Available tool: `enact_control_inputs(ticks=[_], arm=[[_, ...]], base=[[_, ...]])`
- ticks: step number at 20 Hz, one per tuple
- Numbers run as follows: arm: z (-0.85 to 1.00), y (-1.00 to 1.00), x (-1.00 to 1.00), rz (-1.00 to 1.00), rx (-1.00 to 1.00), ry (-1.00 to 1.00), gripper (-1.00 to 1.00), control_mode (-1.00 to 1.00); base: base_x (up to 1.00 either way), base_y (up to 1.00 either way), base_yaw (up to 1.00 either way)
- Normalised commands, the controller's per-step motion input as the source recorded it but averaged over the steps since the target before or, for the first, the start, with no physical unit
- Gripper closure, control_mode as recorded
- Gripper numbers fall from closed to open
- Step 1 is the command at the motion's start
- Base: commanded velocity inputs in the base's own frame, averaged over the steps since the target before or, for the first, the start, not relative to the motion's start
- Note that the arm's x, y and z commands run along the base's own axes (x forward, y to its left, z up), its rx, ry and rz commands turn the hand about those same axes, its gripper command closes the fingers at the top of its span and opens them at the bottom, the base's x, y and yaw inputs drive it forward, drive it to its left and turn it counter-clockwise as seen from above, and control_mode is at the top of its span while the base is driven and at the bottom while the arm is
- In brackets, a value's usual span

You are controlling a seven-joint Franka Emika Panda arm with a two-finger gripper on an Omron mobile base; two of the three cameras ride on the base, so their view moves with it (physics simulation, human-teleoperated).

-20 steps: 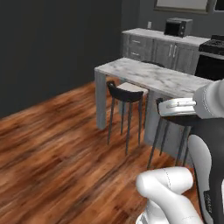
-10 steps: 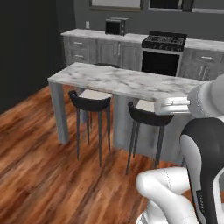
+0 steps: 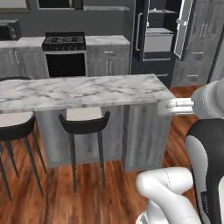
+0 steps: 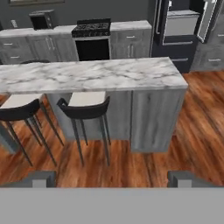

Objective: Retrieve the bottle and the shaker from the cabinet and place them next to the mixing bowl on the counter. Then add garlic from the fridge to the mixing bowl.

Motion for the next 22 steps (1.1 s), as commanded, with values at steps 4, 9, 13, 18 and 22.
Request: enact_control_inputs(ticks=[4, 9, 13, 18, 22], arm=[[0.00, 0.00, 0.00, 0.00, 0.00, 0.00, -1.00, 1.00], [0.00, 0.00, 0.00, 0.00, 0.00, 0.00, -1.00, 1.00], [0.00, 0.00, 0.00, 0.00, 0.00, 0.00, -1.00, 1.00], [0.00, 0.00, 0.00, 0.00, 0.00, 0.00, -1.00, 1.00], [0.00, 0.00, 0.00, 0.00, 0.00, 0.00, -1.00, 1.00]], base=[[0.41, -0.81, -0.20], [0.81, -1.00, 0.00], [0.98, -1.00, 0.00], [1.00, -1.00, 0.07], [1.00, -1.00, 0.20]])
